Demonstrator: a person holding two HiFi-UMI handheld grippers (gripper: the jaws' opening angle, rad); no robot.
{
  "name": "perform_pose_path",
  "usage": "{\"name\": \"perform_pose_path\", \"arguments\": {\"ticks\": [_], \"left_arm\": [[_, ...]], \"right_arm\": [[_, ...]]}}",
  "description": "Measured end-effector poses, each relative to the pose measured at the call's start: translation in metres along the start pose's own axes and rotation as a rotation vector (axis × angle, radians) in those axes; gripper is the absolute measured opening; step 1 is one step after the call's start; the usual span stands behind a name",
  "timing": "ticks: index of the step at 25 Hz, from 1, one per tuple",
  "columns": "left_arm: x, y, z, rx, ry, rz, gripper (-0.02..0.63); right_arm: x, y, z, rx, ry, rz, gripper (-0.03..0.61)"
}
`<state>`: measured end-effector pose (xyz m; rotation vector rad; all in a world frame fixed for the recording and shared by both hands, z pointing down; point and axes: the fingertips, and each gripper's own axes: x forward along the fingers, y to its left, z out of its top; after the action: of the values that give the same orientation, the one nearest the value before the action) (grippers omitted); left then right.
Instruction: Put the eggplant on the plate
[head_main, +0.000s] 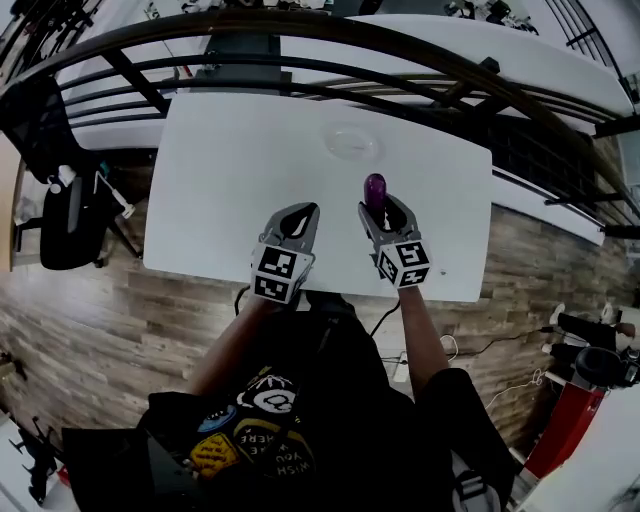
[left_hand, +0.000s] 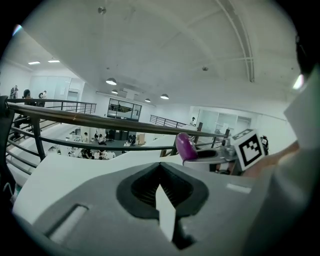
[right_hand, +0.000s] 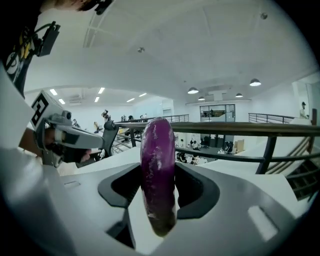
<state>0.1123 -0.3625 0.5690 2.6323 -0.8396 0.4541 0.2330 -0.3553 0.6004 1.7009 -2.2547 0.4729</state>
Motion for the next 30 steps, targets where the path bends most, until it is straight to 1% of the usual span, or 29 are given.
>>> {"name": "perform_pose_path", "arguments": {"ticks": [2,4,6,9,10,12,14,19,21,23,25,27,30], "left_arm": [[0.008,0.009,0.002,-0.001,0.008,0.026,0.005],[0.012,0.013,0.004,-0.013,0.008,0.054,0.005],[0.012,0.019,0.003,-0.036,0.009,0.086,0.005],[0.005,0.03,-0.006,-0.08,0.019,0.141,0.005],[0.001,0.033,-0.009,-0.093,0.021,0.161,0.005],[-0.008,0.041,-0.016,-0.118,0.026,0.204,0.005],[-0.018,0.05,-0.026,-0.142,0.034,0.246,0.005],[-0.039,0.061,-0.044,-0.191,0.051,0.334,0.005],[-0.045,0.063,-0.051,-0.205,0.055,0.355,0.005],[-0.05,0.065,-0.054,-0.212,0.053,0.368,0.005],[-0.052,0.066,-0.053,-0.208,0.05,0.367,0.005],[-0.052,0.064,-0.049,-0.2,0.042,0.357,0.005],[-0.048,0.061,-0.044,-0.188,0.026,0.332,0.005]], "right_arm": [[0.036,-0.027,-0.007,-0.076,0.067,0.025,0.213],[0.072,-0.054,-0.02,-0.176,0.162,0.057,0.213],[0.11,-0.074,-0.037,-0.328,0.277,0.107,0.213],[0.155,-0.091,-0.06,-0.607,0.44,0.208,0.213],[0.167,-0.095,-0.068,-0.672,0.489,0.242,0.213],[0.191,-0.103,-0.086,-0.761,0.581,0.3,0.213],[0.212,-0.107,-0.105,-0.826,0.664,0.341,0.213],[0.241,-0.11,-0.138,-0.964,0.792,0.424,0.213],[0.243,-0.111,-0.146,-1.001,0.816,0.443,0.212],[0.245,-0.108,-0.147,-0.994,0.81,0.456,0.213],[0.243,-0.103,-0.141,-0.965,0.778,0.462,0.213],[0.236,-0.095,-0.126,-0.91,0.707,0.449,0.233],[0.211,-0.08,-0.085,-0.809,0.523,0.405,0.241]]}}
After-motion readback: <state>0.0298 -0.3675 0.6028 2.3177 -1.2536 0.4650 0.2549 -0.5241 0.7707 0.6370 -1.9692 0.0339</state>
